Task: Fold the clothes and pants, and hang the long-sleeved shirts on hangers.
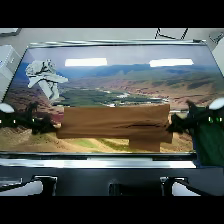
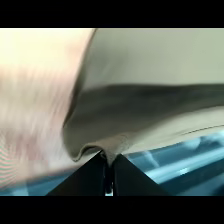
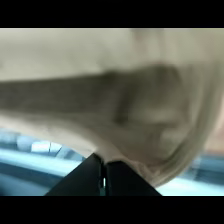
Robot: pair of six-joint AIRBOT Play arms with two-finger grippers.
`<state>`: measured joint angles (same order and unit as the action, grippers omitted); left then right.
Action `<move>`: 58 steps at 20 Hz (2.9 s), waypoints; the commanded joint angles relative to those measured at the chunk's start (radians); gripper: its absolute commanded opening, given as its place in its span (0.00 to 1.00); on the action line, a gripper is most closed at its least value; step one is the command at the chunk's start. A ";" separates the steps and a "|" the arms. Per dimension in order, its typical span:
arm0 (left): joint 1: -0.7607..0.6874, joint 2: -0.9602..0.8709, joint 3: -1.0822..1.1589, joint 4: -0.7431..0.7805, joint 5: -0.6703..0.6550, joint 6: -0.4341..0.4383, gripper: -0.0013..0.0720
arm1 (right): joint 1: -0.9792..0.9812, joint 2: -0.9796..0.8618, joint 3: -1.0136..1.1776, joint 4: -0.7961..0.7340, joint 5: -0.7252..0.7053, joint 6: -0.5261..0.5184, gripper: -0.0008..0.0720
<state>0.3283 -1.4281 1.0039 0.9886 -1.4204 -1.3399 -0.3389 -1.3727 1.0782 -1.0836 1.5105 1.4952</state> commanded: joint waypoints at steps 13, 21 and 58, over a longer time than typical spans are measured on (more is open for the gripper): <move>-0.095 -0.510 0.565 0.024 -0.108 -0.165 0.05 | 0.120 -0.523 0.507 0.072 -0.174 0.102 0.07; 0.028 -0.411 0.678 0.025 -0.275 -0.143 0.85 | -0.101 -0.470 0.550 0.111 0.064 0.020 0.98; -0.909 -0.457 0.531 -0.197 0.427 -0.265 0.08 | 0.276 0.125 0.269 0.183 -0.005 0.145 0.06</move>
<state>-0.4767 -1.7889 1.5421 0.9264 -1.0954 -1.5898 -0.1181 -1.3579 1.3460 -0.8532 1.4998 1.5509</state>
